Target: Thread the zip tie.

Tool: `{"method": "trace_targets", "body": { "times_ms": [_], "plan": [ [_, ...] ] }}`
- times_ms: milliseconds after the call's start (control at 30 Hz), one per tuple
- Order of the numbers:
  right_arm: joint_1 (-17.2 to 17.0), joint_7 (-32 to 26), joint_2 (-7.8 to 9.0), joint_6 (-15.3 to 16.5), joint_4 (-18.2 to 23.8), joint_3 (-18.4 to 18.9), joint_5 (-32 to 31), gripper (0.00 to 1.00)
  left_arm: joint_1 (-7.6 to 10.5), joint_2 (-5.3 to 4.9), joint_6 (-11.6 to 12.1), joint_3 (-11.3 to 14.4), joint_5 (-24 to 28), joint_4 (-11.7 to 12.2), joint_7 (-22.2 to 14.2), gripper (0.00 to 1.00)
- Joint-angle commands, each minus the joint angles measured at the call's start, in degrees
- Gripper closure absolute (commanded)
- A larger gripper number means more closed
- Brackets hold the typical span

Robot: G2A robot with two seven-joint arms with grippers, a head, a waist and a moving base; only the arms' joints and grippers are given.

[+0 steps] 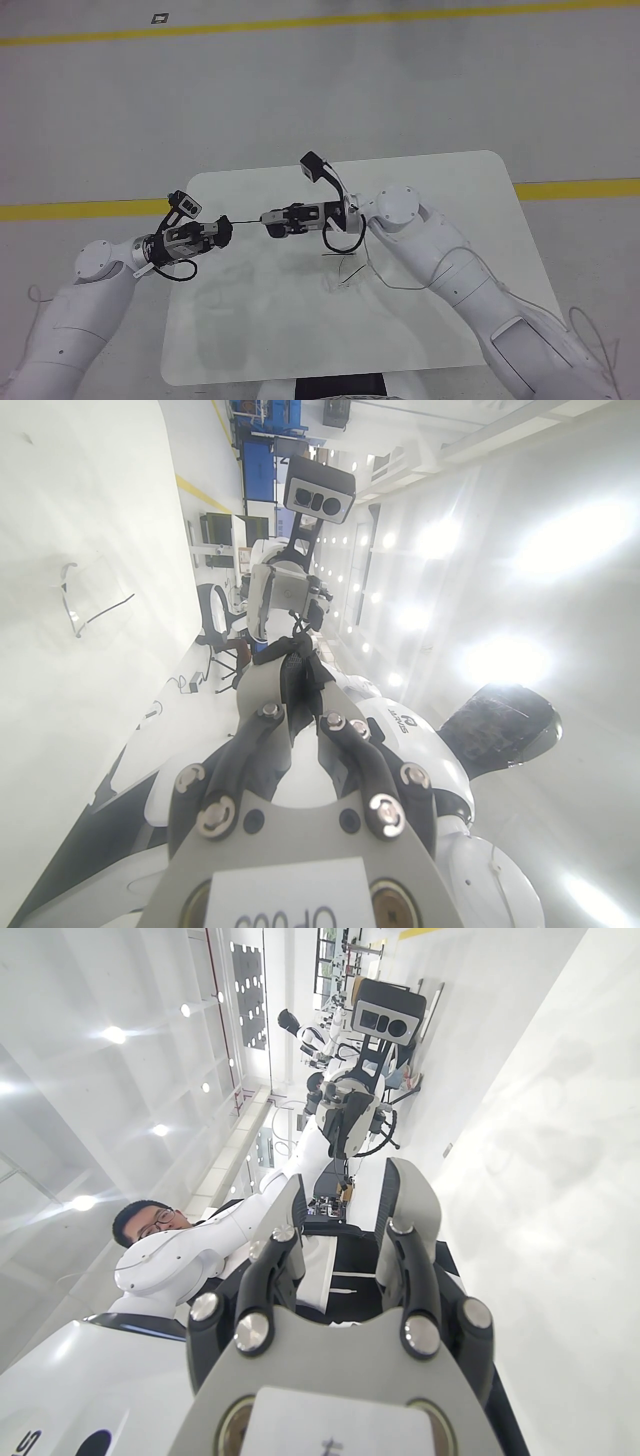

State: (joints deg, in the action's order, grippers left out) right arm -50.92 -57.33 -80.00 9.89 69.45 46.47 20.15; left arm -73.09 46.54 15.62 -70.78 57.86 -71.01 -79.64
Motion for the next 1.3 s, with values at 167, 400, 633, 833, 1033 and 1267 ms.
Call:
{"method": "trace_targets", "body": {
  "times_ms": [167, 400, 633, 833, 1033, 1267],
  "plan": [
    [-0.2, 0.2, -0.03, 0.0, 0.7, 0.1, -0.4, 0.79, 0.0, 0.0, 0.0, 0.0, 0.0, 0.0, 0.0, 1.0],
    [-0.5, 0.9, -0.04, -0.2, 1.0, 0.2, -0.9, 0.79, 0.0, 0.0, 0.0, 0.0, 0.0, 0.0, 0.0, 1.0],
    [-0.8, 1.5, 0.0, -0.1, 1.5, 0.5, -1.2, 0.82, 0.0, 0.0, 0.0, 0.0, 0.0, 0.0, 0.0, 1.0],
    [-1.0, 1.7, 0.01, -0.1, 1.7, 0.8, -1.4, 0.89, 0.0, 0.0, 0.0, 0.0, 0.0, 0.0, 0.0, 1.0],
    [-1.2, 1.9, 0.04, -0.4, 2.0, 0.9, -1.7, 1.0, 0.0, 0.0, 0.0, 0.0, 0.0, 0.0, 0.0, 1.0],
    [-1.3, 2.1, 0.05, -0.8, 2.2, 1.1, -2.0, 1.0, 0.0, 0.0, 0.0, 0.0, 0.0, 0.0, 0.0, 1.0]
  ]
}}
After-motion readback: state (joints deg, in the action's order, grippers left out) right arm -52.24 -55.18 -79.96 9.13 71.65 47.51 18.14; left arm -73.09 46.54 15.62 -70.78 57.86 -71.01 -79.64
